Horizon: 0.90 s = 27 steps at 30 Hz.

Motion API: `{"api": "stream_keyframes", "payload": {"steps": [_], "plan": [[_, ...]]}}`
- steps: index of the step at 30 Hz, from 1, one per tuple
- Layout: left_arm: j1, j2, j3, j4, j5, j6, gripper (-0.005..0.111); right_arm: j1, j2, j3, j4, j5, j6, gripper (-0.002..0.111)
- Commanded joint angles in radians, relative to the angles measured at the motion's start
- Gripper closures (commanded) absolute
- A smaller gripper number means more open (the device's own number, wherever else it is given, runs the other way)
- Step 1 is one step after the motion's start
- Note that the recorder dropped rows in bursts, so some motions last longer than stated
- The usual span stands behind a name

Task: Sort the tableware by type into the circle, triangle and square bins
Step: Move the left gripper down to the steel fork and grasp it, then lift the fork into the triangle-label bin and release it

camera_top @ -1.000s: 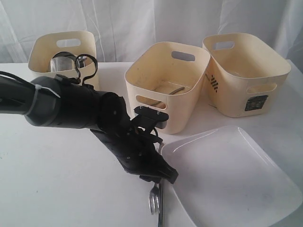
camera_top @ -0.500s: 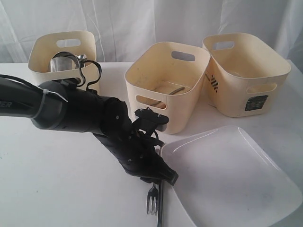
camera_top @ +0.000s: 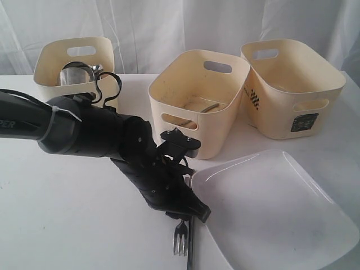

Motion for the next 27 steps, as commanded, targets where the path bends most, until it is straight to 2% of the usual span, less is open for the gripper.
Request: {"api": "stream_keyframes", "payload": {"steps": [1, 7, 20, 27], "plan": [[-0.005, 0.009, 0.008, 0.069, 0.104, -0.030, 0.069, 0.002, -0.005, 0.007, 0.002, -0.014, -0.004, 0.108], [0.001, 0.009, 0.008, 0.150, 0.138, -0.060, 0.069, 0.002, -0.005, 0.007, 0.002, -0.014, -0.004, 0.108], [0.002, 0.020, 0.008, 0.152, 0.157, -0.058, 0.070, 0.002, -0.005, 0.007, 0.002, -0.014, -0.004, 0.108], [0.002, 0.066, 0.008, 0.164, 0.186, -0.053, 0.098, 0.002, -0.005, 0.007, 0.002, -0.014, -0.004, 0.108]]}}
